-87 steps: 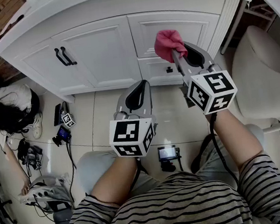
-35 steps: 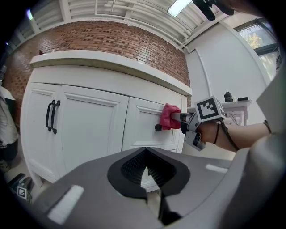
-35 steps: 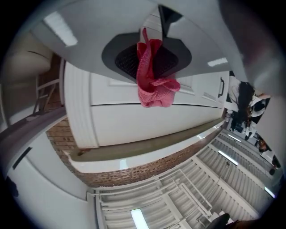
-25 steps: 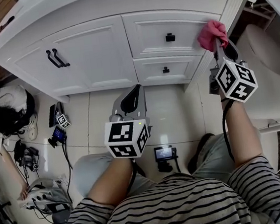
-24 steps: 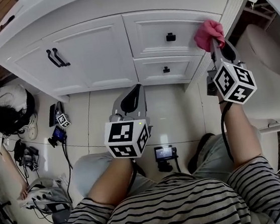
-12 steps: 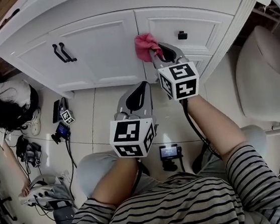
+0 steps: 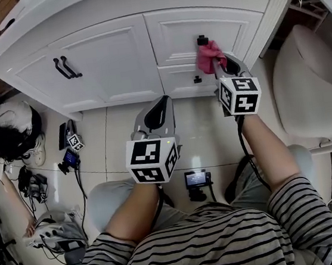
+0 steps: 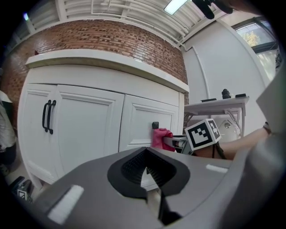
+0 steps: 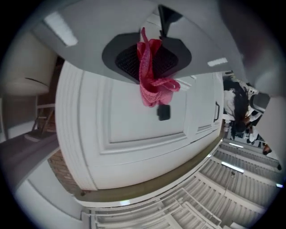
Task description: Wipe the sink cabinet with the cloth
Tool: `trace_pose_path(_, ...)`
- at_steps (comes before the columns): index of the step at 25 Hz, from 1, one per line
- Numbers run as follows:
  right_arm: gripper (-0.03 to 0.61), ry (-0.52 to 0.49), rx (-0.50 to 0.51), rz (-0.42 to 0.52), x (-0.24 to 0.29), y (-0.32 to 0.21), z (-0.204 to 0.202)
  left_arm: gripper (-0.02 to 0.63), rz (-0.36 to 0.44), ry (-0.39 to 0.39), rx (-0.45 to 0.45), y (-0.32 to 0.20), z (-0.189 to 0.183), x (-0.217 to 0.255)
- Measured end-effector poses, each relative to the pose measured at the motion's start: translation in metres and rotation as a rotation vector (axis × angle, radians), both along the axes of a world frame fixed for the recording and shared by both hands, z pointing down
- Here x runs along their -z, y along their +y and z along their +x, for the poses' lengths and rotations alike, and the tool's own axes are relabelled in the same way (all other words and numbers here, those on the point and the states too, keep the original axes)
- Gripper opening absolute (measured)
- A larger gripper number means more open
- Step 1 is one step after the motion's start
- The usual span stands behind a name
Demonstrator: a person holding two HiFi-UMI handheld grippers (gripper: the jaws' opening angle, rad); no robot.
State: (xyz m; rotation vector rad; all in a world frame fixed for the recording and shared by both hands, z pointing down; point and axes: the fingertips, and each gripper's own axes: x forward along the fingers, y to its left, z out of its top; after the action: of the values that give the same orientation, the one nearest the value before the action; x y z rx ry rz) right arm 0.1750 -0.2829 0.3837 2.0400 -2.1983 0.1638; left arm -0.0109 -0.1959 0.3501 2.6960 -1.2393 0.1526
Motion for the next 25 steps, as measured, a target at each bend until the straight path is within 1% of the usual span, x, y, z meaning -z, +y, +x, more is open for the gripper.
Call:
trace_pose_path(2, 0.064, -0.033, -0.083, -0.005, -0.002, 0.009, 0.038, 0.002, 0.000, -0.009, -0.002, 0.001, 0.003, -0.002)
trace_pose_path(5, 0.066, -0.033, -0.166, -0.007, -0.001, 0.025, 0.081, 0.002, 0.002, -0.021, -0.004, 0.003, 0.005, -0.004)
trace_pose_path(7, 0.064, -0.046, -0.225, -0.003, 0.000, 0.037, 0.098, 0.002, 0.002, -0.020, -0.005, 0.005, 0.005, -0.003)
trace_pose_path(8, 0.064, -0.063, -0.242, 0.003, 0.001, 0.042, 0.100, 0.002, 0.001, -0.017, -0.007, 0.006, 0.005, -0.002)
trace_pose_path(9, 0.064, -0.078, -0.237, 0.013, 0.003, 0.045, 0.096, 0.002, 0.001, -0.011, -0.010, 0.007, 0.005, -0.001)
trace_pose_path(10, 0.064, -0.083, -0.204, 0.027, 0.006, 0.046, 0.084, 0.002, 0.001, -0.004, -0.013, 0.008, 0.005, 0.001)
trace_pose_path(11, 0.064, -0.081, -0.146, 0.044, 0.008, 0.044, 0.063, 0.002, 0.001, 0.005, -0.016, 0.009, 0.005, 0.003)
trace_pose_path(14, 0.064, -0.050, 0.118, 0.102, 0.010, 0.030, -0.026, 0.002, 0.003, 0.023, -0.021, 0.009, 0.005, 0.007)
trace_pose_path(16, 0.064, -0.019, 0.273, 0.114, 0.000, 0.016, -0.085, 0.002, 0.003, 0.028, -0.022, 0.009, 0.004, 0.007)
trace_pose_path(18, 0.064, 0.011, 0.357, 0.096, -0.017, 0.000, -0.127, 0.002, -0.001, 0.030, -0.014, 0.006, 0.001, 0.007)
trace_pose_path(20, 0.064, 0.045, 0.380, 0.073, -0.035, -0.016, -0.150, 0.002, -0.004, 0.031, 0.000, 0.001, -0.006, 0.006)
trace_pose_path(21, 0.064, 0.067, 0.377, 0.061, -0.043, -0.022, -0.154, 0.002, -0.007, 0.033, 0.008, -0.001, -0.009, 0.005)
trace_pose_path(23, 0.064, 0.100, 0.350, 0.040, -0.057, -0.028, -0.145, 0.002, -0.013, 0.039, 0.017, -0.004, -0.013, 0.004)
trace_pose_path(25, 0.064, 0.095, 0.289, 0.024, -0.065, -0.029, -0.116, 0.002, -0.021, 0.048, 0.017, -0.006, -0.013, 0.004)
